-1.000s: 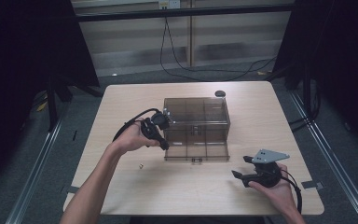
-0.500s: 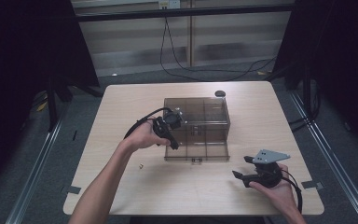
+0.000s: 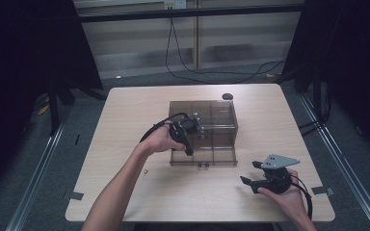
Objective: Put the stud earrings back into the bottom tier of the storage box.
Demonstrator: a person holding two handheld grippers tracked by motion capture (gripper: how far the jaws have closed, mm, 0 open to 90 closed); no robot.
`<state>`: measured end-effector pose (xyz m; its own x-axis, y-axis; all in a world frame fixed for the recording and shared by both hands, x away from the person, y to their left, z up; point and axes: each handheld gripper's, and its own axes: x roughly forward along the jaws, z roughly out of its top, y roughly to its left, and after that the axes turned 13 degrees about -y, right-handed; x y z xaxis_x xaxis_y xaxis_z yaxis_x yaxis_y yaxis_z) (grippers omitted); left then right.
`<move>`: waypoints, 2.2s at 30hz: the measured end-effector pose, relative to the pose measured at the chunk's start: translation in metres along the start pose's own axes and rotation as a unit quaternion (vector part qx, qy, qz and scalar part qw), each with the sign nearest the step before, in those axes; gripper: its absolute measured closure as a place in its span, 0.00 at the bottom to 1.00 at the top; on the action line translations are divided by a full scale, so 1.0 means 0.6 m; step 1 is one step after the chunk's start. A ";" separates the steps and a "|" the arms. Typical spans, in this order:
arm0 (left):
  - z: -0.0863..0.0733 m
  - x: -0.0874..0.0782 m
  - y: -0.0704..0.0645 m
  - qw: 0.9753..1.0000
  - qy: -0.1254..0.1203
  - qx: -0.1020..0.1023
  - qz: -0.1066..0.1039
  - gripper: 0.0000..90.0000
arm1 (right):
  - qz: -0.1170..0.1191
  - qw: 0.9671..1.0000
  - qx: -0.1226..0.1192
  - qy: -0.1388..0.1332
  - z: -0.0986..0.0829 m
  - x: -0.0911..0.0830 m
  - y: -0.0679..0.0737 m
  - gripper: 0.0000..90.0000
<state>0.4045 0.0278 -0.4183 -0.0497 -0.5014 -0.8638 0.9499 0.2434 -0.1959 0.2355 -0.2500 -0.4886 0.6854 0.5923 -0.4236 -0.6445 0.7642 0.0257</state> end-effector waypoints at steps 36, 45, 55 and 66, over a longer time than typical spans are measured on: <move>0.030 0.081 0.004 0.999 0.038 -0.005 -0.012 0.95 | 0.004 1.000 -0.002 0.001 -0.001 -0.001 0.001 0.29; 0.028 0.090 0.009 0.999 0.042 -0.007 -0.010 0.95 | 0.003 1.000 -0.004 0.003 -0.001 -0.001 0.001 0.29; 0.026 0.090 0.010 0.999 0.035 -0.012 -0.012 0.94 | 0.003 1.000 -0.003 0.003 -0.001 -0.002 0.001 0.29; 0.020 0.074 0.013 1.000 0.016 -0.016 -0.009 0.89 | 0.004 1.000 -0.003 0.004 -0.001 0.000 0.002 0.29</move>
<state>0.4136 -0.0024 -0.4526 -0.0763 -0.4794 -0.8743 0.9382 0.2623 -0.2257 0.2344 -0.2496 -0.4891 0.6769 0.5969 -0.4307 -0.6527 0.7573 0.0237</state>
